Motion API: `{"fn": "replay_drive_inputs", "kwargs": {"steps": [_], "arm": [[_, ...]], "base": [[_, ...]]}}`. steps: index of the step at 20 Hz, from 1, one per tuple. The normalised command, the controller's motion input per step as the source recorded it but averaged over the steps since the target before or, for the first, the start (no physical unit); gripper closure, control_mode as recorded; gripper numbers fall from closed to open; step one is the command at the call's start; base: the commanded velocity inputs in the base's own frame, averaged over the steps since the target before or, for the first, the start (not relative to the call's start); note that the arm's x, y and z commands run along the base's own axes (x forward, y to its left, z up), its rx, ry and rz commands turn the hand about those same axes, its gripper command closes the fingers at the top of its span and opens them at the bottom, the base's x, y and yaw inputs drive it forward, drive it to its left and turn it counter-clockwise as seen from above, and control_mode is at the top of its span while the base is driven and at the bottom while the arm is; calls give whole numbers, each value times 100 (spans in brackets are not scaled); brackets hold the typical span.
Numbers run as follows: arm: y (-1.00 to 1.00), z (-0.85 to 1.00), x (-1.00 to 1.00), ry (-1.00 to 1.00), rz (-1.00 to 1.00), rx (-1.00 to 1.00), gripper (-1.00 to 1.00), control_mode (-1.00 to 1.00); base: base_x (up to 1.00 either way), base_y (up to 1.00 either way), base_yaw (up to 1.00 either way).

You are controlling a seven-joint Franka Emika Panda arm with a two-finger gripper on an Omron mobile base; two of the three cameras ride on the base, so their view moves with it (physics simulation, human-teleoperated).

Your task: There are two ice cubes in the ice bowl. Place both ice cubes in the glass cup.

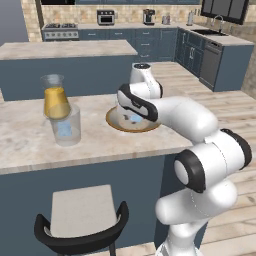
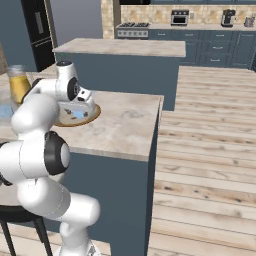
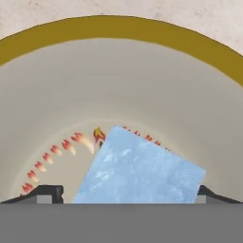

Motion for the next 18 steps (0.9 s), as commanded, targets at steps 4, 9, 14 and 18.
{"fn": "replay_drive_inputs", "kwargs": {"steps": [4, 9, 14, 18], "arm": [[0, 2, 3, -1, 0, 0, 100, -100], [-1, 60, -42, -4, 0, 0, 100, -100], [-23, 99, -100, 0, -3, 1, 100, -100], [-11, 100, -90, 0, -1, 1, 100, -100]], "base": [[0, 0, 0], [0, 0, 0], [0, 0, 0], [0, 0, 0]]}}
